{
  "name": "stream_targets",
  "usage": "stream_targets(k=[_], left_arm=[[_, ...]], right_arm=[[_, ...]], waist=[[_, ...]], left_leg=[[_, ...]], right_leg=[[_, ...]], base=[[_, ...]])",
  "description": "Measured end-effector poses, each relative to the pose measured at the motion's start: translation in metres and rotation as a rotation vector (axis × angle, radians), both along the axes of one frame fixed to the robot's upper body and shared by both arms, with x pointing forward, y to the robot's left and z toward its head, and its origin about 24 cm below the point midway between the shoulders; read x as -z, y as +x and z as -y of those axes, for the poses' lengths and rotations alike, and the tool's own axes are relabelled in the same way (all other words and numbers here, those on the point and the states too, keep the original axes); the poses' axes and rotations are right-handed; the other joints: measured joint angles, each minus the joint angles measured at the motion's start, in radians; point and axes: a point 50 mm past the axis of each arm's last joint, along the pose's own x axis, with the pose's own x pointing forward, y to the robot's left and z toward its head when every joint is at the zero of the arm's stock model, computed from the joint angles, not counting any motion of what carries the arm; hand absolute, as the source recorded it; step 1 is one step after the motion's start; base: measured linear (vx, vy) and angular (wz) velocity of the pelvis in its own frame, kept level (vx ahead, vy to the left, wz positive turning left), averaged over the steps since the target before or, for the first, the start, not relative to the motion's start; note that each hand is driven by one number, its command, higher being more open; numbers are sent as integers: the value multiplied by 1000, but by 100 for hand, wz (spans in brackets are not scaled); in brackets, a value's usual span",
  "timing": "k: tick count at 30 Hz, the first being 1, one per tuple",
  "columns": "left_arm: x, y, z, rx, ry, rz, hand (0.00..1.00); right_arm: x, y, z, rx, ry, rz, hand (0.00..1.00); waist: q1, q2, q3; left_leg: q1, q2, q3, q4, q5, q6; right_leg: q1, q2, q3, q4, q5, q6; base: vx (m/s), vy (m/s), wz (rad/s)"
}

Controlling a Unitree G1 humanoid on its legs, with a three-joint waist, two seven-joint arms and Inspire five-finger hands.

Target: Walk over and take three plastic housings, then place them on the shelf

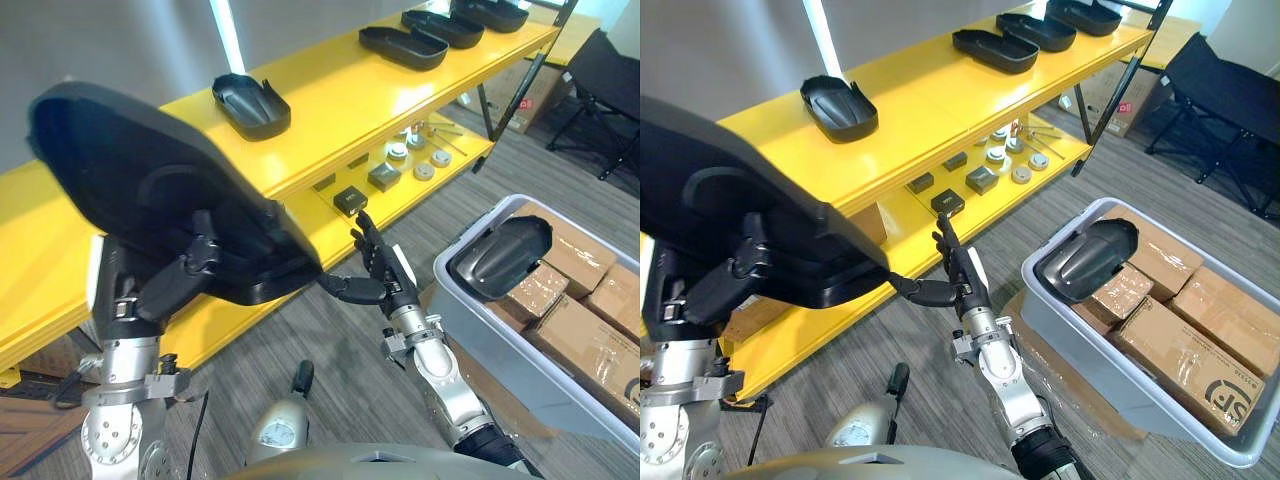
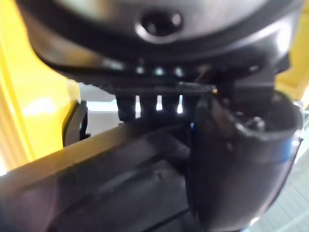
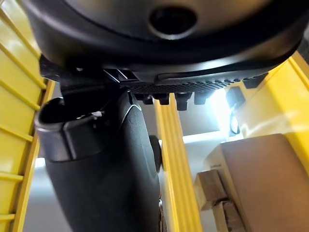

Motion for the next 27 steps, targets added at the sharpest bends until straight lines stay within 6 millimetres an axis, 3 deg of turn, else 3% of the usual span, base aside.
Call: stream_targets(k=[6, 9, 13, 15, 17, 18, 19, 20, 21, 22, 23, 24, 26, 27], left_arm=[[8, 8, 14, 49, -55, -19, 0], [21, 9, 15, 34, -82, -76, 0], [30, 8, 11, -22, -110, -119, 0], [29, 7, 8, -32, -106, -115, 0], [27, 7, 4, -51, -95, -109, 0], [26, 6, -1, -74, -79, -105, 0], [25, 5, -4, -91, -68, -103, 0], [21, 4, -8, -132, -41, -93, 0], [20, 4, -12, -176, -30, -89, 0], [19, 3, -14, -202, -15, -86, 0], [11, 2, -22, -250, 5, -59, 0], [4, 3, -29, -297, 12, -26, 0], [-5, 7, -35, -342, -6, 28, 0], [-13, 14, -35, -344, -18, 82, 0]], right_arm=[[-5, 4, 25, 52, -35, 36, 100], [-6, 5, 28, 56, -41, 45, 100], [-14, 5, 25, 18, -23, 88, 100], [-20, 5, 20, -3, -7, 115, 100], [-23, 6, 14, -2, 24, 135, 100], [-26, 6, 11, 3, 46, 149, 100], [-28, 5, 10, 9, 58, 158, 100], [-34, 5, 9, 13, 72, 194, 100], [-39, 5, 8, 12, 83, 230, 100], [-43, 6, 8, 11, 87, 248, 100], [-55, 9, 7, 5, 100, 310, 100], [-72, 15, 5, -12, 112, 394, 100], [-101, 24, 6, -23, 119, 524, 100], [-126, 28, 11, -13, 139, 641, 100]], waist=[[-25, 37, 62], [-36, 29, 99], [-33, 7, 145], [-22, 14, 155], [-5, 9, 158], [3, -6, 159], [5, 0, 151], [6, 1, 147], [1, -5, 132], [-1, -10, 121], [-9, -15, 115], [-9, -14, 115], [-10, -1, 116], [-12, 7, 112]], left_leg=[[-35, 29, 13, 0, 10, -1], [-35, 29, 20, 13, 6, 1], [-62, 1, 46, 196, -95, 0], [-93, 1, 47, 367, -200, -5], [-108, 1, 48, 453, -258, 1], [-127, -3, 74, 528, -302, 37], [-135, -7, 101, 579, -337, 57], [-135, -13, 118, 608, -394, 58], [-134, -34, 101, 582, -400, 66], [-130, -40, 92, 553, -394, 75], [-107, -41, 58, 490, -383, 86], [-72, -49, 24, 439, -360, 104], [-23, -56, -8, 392, -343, 111], [4, -69, -46, 367, -340, 113]], right_leg=[[-73, 7, 44, 51, -22, 42], [-92, -8, 57, 100, -46, 41], [-77, -57, 88, 167, -73, 53], [-30, -60, 87, 175, -93, 40], [-1, -70, 77, 166, -104, 28], [22, -76, 67, 146, -106, 22], [36, -78, 63, 137, -105, 9], [31, -77, 82, 196, -92, -56], [-48, -102, 148, 317, -14, -115], [-95, -113, 169, 378, 43, -136], [-157, -102, 195, 446, 33, -106], [-192, -62, 203, 448, -40, -91], [-207, 2, 204, 377, -79, -102], [-231, 53, 223, 321, -83, -110]], base=[[-103, -25, -14], [-72, -21, -7], [-8, 4, -16], [22, 45, -7], [39, 107, -3], [70, 157, 1], [126, 169, 10], [197, 226, 33], [203, 247, 39], [198, 243, 53], [176, 126, 42], [185, 92, 39], [172, 74, 45], [229, 62, 110]])
